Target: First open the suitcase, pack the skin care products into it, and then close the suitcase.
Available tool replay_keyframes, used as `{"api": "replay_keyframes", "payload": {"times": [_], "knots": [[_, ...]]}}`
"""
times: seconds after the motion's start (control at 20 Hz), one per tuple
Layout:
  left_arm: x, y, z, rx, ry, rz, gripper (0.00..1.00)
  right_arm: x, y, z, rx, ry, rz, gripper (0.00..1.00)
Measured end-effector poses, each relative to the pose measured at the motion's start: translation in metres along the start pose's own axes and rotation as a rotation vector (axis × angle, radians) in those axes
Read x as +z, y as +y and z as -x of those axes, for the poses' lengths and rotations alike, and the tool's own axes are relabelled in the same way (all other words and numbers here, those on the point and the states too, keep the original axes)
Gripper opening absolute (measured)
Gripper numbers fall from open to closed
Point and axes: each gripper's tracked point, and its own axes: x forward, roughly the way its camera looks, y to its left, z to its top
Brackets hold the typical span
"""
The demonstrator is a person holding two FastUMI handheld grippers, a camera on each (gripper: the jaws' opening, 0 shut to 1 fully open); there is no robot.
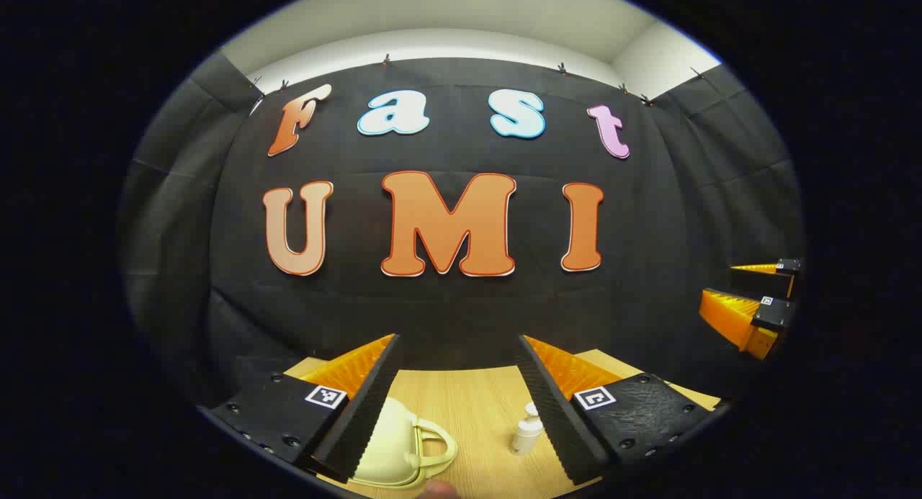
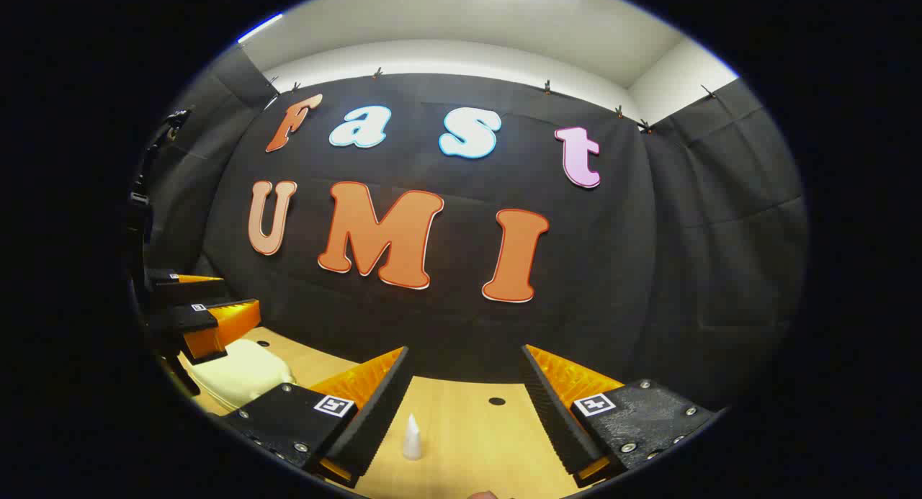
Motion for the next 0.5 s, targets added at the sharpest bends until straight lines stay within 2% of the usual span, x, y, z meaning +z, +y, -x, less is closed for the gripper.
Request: {"api": "replay_keyframes", "payload": {"times": [0.15, 0.2, 0.25, 0.45, 0.5], "knots": [[0.001, 0.003, 0.001, -0.019, 0.0, 0.016, 0.99, 0.006, 0.02, 0.0, 0.021, -0.006, 0.021, 0.95], [0.002, 0.001, 0.0, -0.025, 0.001, 0.02, 0.99, 0.008, 0.026, -0.002, 0.033, -0.008, 0.024, 0.92], [0.004, 0.0, -0.003, -0.03, -0.005, 0.027, 0.99, 0.006, 0.029, -0.004, 0.049, -0.006, 0.02, 0.95], [0.011, 0.002, -0.011, -0.001, -0.036, -0.009, 0.97, 0.003, 0.042, -0.015, 0.116, -0.012, 0.001, 0.93], [0.01, 0.003, -0.012, 0.011, -0.029, -0.017, 0.99, 0.003, 0.042, -0.019, 0.123, -0.018, 0.005, 0.95]]}}
